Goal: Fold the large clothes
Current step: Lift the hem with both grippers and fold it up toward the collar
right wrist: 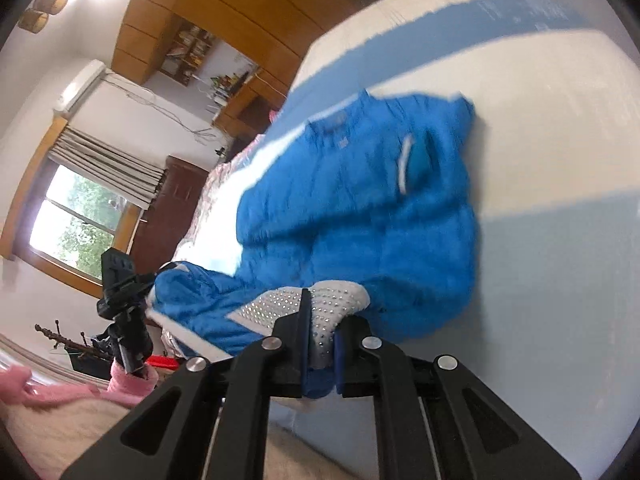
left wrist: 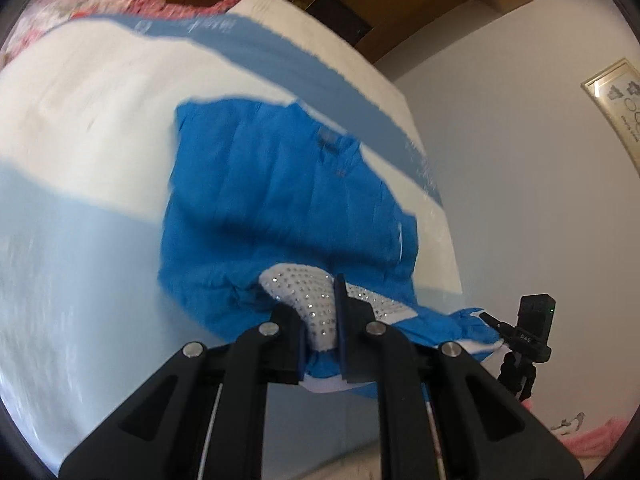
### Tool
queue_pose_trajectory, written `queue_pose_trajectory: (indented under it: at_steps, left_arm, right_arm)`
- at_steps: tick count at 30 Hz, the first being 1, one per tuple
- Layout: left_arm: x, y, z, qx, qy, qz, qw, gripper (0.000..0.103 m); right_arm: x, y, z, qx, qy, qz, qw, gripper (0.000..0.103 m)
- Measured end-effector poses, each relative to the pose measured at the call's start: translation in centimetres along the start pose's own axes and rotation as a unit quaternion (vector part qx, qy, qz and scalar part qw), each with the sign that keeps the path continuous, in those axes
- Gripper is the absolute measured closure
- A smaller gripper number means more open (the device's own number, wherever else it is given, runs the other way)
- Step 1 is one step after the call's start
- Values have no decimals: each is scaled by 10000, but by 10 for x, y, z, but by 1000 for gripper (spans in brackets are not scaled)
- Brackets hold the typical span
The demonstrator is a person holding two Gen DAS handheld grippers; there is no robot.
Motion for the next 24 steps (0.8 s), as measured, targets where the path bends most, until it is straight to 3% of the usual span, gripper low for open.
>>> queue_pose_trajectory:
  at_steps: [8, 14, 19, 24]
  left_arm:
    - [92, -9, -52, -104, -112, 18, 9999, 93]
    - [157, 1, -107, 156, 5, 100, 9998, 93]
    - [186, 25, -156, 510, 254, 368, 9977, 93]
    - [191, 50, -202, 745, 614, 608, 9935, 93]
  right_arm:
    - [90, -12, -25, -17, -19, -66, 10000, 94]
    - [156, -48, -64, -151, 75, -315, 9994, 94]
    - [184, -87, -97, -214, 208, -710, 9970, 94]
    - [196, -122, -133, -374, 373, -1056, 9930, 94]
Point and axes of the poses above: each gripper's, at about its wrist camera, not at the fingertips, and z roughly against the way its jaws point, y to its left, x to its top, the point moved 3 cm from there along -z, roughly the way its jaws point, and after that the axes turned 7 degrees about x, right-handed, at the moved point
